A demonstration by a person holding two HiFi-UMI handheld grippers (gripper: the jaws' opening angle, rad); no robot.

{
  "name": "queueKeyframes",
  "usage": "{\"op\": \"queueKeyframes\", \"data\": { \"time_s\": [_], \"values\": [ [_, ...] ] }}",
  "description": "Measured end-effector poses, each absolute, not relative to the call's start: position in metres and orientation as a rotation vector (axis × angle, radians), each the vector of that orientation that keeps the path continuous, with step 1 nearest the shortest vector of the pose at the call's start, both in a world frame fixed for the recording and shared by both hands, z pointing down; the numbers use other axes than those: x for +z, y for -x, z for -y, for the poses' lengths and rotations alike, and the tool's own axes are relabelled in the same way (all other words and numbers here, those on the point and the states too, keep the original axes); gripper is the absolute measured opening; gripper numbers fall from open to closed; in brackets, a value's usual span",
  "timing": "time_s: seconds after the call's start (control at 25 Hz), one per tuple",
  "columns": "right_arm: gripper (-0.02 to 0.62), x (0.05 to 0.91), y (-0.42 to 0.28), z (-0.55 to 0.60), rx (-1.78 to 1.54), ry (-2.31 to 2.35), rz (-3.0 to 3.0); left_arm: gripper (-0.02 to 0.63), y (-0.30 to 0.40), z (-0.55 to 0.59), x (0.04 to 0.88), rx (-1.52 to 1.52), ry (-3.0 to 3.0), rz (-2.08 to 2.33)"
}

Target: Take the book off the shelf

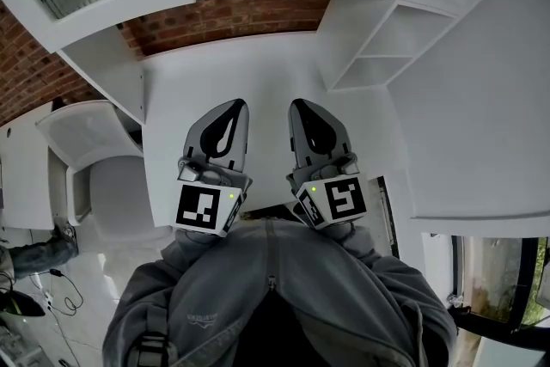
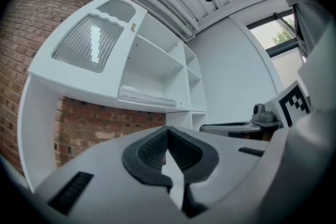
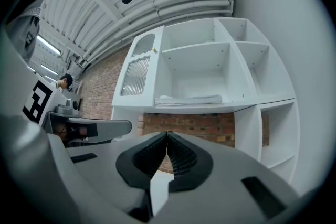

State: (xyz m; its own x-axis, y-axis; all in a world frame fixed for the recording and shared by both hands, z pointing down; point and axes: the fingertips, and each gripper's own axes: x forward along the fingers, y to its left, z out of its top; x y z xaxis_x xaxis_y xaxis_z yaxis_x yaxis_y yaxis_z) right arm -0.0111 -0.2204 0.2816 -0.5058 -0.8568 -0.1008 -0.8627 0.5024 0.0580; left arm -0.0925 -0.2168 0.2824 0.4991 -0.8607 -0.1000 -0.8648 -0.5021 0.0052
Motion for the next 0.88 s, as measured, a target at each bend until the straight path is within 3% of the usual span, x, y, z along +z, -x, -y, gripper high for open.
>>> {"op": "queueKeyframes", "data": {
  "time_s": [0.88],
  "values": [
    [0.028,0.244,-0.008,0.278,0.34,1.354,-2.699,0.006,0.075,0.268,0.245,0.161,2.478,-1.674]
  ]
}}
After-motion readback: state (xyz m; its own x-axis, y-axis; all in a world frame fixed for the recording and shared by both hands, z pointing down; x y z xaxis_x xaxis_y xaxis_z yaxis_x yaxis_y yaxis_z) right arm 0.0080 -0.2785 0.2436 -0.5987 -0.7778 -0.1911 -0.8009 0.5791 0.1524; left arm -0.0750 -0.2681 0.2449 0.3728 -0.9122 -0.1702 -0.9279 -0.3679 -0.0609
